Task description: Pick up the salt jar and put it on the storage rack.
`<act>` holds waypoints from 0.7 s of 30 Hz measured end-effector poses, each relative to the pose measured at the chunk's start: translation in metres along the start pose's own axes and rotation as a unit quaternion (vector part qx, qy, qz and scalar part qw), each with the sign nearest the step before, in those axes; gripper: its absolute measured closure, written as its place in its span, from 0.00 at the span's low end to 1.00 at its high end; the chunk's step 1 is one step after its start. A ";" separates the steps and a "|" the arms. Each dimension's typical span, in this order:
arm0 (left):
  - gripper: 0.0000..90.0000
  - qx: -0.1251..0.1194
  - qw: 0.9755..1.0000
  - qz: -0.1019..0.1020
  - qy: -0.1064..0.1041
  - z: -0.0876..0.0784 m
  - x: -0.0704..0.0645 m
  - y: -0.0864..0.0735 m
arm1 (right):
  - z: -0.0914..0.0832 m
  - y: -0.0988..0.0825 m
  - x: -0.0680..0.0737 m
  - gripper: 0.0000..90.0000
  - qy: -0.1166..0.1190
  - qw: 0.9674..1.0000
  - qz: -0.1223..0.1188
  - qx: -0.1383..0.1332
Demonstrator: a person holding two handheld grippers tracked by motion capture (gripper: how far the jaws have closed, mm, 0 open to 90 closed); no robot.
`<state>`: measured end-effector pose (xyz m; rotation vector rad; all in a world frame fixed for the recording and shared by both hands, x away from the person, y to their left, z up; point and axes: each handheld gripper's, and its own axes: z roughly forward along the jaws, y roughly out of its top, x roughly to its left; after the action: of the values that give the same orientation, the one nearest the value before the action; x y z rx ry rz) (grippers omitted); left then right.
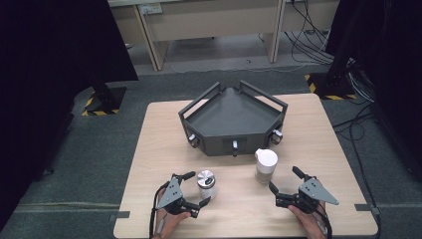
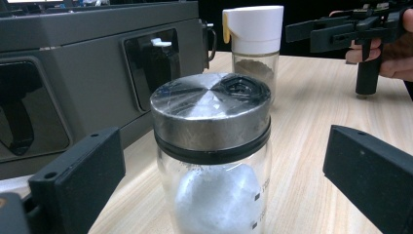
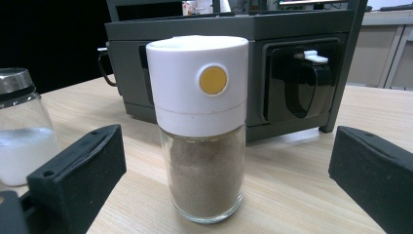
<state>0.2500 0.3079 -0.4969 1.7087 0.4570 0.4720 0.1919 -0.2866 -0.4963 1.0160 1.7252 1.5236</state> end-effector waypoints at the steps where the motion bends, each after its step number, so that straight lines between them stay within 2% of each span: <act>1: 0.01 0.000 1.000 0.000 0.000 0.000 0.000 0.000 | 0.000 0.000 0.000 0.00 0.000 1.000 0.000 0.000; 21: 0.01 0.002 1.000 0.003 0.002 0.001 0.000 0.000 | 0.000 0.000 0.000 0.00 -0.001 1.000 0.004 0.000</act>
<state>0.2500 0.3072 -0.4971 1.7127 0.4562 0.4792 0.1921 -0.2868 -0.4967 1.0243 1.7228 1.5270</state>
